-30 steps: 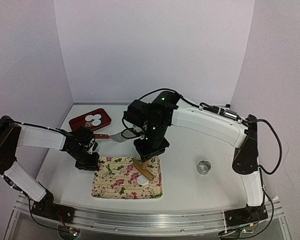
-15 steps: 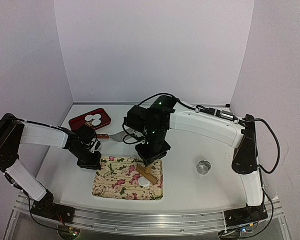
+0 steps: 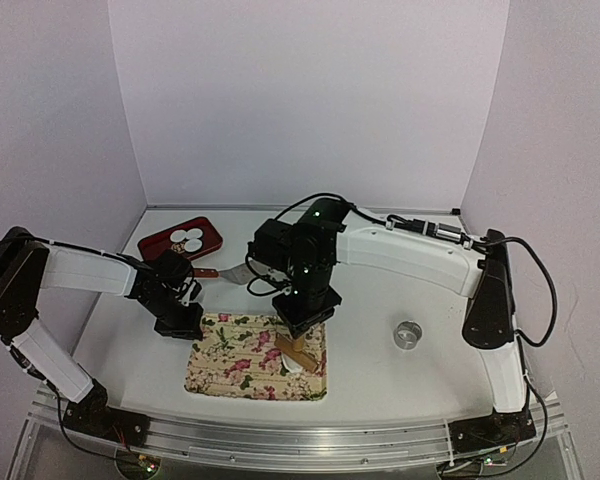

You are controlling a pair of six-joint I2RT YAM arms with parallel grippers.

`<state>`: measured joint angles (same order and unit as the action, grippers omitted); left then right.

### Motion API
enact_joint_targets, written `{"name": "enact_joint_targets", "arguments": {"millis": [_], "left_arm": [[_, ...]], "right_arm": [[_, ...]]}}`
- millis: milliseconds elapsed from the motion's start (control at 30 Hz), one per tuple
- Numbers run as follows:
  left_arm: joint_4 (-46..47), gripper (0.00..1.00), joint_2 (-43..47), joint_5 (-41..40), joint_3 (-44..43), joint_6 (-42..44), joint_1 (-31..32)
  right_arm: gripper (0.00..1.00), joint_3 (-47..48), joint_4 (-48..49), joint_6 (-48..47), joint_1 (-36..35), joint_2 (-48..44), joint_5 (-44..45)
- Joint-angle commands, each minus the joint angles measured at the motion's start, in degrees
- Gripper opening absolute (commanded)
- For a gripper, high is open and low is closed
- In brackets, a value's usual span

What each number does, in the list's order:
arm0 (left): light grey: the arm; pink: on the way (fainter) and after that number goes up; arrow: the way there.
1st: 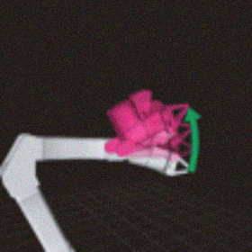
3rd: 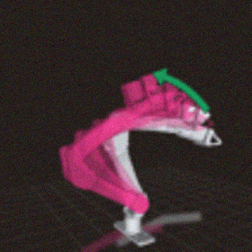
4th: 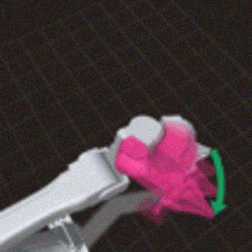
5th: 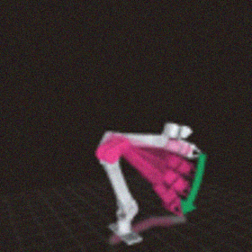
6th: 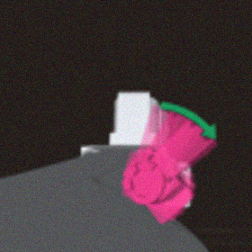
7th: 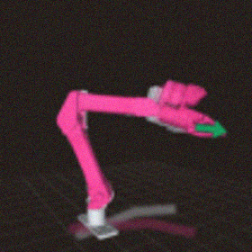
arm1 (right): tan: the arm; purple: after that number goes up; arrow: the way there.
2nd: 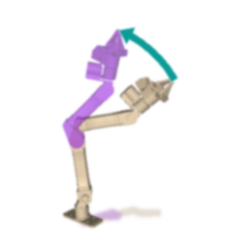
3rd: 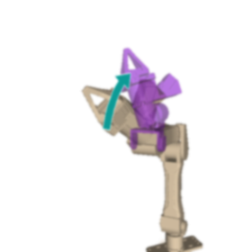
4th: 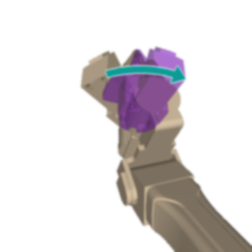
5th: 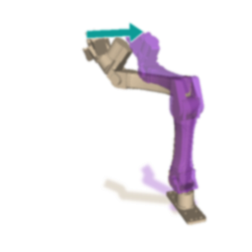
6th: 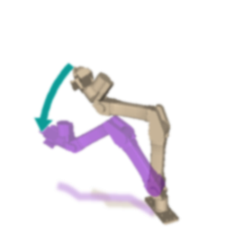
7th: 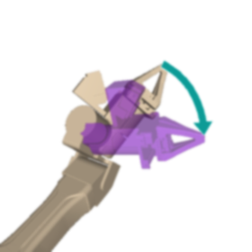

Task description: Roll out the dumpling wrappers from the dough

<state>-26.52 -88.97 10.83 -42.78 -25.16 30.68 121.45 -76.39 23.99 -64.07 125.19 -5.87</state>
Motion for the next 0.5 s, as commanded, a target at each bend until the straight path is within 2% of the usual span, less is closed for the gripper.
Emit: {"name": "enact_joint_targets", "arguments": {"millis": [0,467], "left_arm": [[-2.3,0.00,-1.2,-0.3,0.1,0.4,0.4],[-2.2,0.00,-1.2,0.2,-0.5,-0.8,0.4]], "right_arm": [[0.00,-2.9,-3.7,-0.5,-0.6,1.6,-0.4],[0.00,-10.1,2.5,-0.5,-1.4,2.4,-5.8]]}}
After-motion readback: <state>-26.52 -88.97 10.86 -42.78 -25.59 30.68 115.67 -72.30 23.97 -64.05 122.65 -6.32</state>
